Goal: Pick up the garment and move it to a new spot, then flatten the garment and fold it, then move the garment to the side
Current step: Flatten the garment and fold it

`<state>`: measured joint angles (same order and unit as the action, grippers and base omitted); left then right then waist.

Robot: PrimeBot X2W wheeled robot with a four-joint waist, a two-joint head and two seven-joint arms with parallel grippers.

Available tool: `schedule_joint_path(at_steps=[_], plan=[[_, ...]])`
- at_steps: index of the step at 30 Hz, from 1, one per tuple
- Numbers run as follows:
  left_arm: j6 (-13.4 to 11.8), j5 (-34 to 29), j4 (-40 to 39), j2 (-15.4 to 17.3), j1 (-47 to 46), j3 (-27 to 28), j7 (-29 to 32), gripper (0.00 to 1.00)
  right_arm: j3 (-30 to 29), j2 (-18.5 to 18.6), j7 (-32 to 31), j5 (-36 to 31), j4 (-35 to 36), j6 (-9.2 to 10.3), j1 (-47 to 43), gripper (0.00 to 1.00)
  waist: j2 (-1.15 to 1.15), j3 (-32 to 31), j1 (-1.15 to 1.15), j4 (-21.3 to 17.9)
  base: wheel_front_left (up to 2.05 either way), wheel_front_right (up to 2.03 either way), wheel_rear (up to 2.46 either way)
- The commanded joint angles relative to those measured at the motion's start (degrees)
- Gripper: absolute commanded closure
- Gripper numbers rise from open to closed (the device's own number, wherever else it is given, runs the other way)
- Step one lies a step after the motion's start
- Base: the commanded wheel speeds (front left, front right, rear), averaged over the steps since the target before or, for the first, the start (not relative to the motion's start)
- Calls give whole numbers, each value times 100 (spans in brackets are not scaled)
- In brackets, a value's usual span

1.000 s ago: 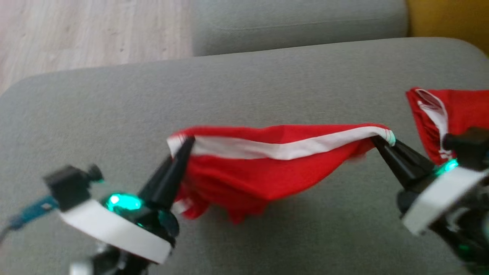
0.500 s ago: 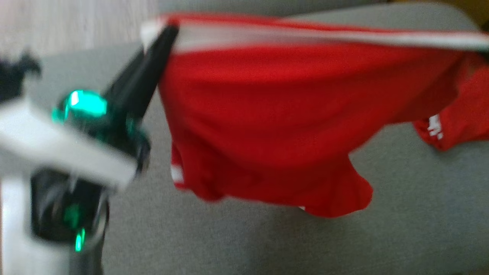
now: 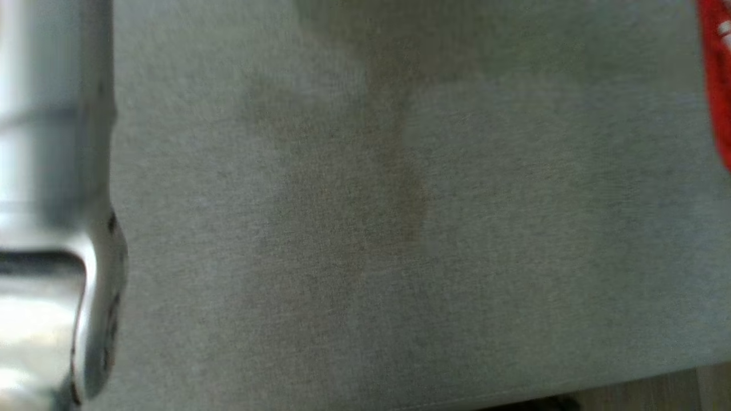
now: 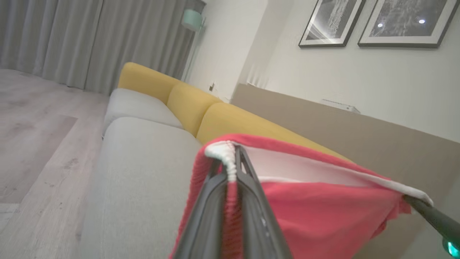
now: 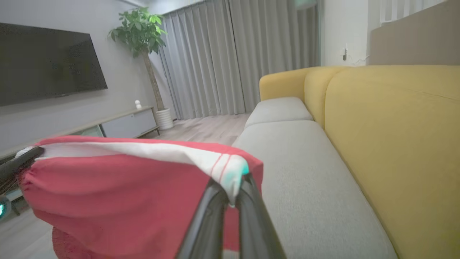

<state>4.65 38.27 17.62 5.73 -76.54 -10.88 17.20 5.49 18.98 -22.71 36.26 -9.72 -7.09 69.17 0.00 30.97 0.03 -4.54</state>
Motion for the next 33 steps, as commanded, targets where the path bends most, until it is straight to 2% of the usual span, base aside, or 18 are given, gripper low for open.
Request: schedule_joint_path(at_steps=[1,2,3,6,9,12,13,15,19,24,28,33], plan=[[19,-62,-109,186,-68,139,-64,100,6,-52,61,-54,106,-40,-58,100,0,500,-3,21,0,0,0],[124,-180,474,147,-302,61,-569,100,223,-162,406,-252,-301,-40,124,100,0,624,-3,38,0,0,0],[171,-223,716,134,-336,-15,-787,100,289,-175,623,-345,-471,-40,142,100,0,664,-3,50,0,0,0],[236,-248,1132,128,-248,-187,-1140,100,556,-133,950,-445,-763,-40,9,100,0,665,-3,61,0,0,0],[274,-186,1543,177,89,-491,-1505,100,1019,87,1316,-419,-1025,-40,-429,100,0,562,-3,112,0,0,0],[280,106,1504,270,610,-891,-1763,100,1511,429,1594,-271,-1050,-40,-992,100,0,374,-3,163,0,0,0],[281,379,1315,381,1073,-1150,-1876,100,1796,705,1744,-150,-981,-40,-1386,100,0,204,-3,217,0,0,0],[282,660,1024,504,1599,-1411,-1929,100,2005,993,1847,5,-837,-40,-1776,100,0,19,-3,299,0,0,0],[282,1169,273,768,2794,-1779,-2046,100,2253,1567,1946,334,-316,-40,-2609,100,0,-410,-3,469,0,0,0],[279,1492,-597,1079,4630,-2149,-2188,100,2441,2264,1848,472,447,-40,-4088,100,0,-1325,-3,671,0,0,0],[1,1751,-1479,1299,6136,-2341,-2175,100,2190,2687,1464,645,1182,-40,-5482,100,0,-1839,-3,777,0,0,0],[-412,2082,-2760,1535,7464,-2583,-1958,100,1405,3100,778,934,2224,-40,-7175,100,0,-2021,-3,951,0,0,0]])
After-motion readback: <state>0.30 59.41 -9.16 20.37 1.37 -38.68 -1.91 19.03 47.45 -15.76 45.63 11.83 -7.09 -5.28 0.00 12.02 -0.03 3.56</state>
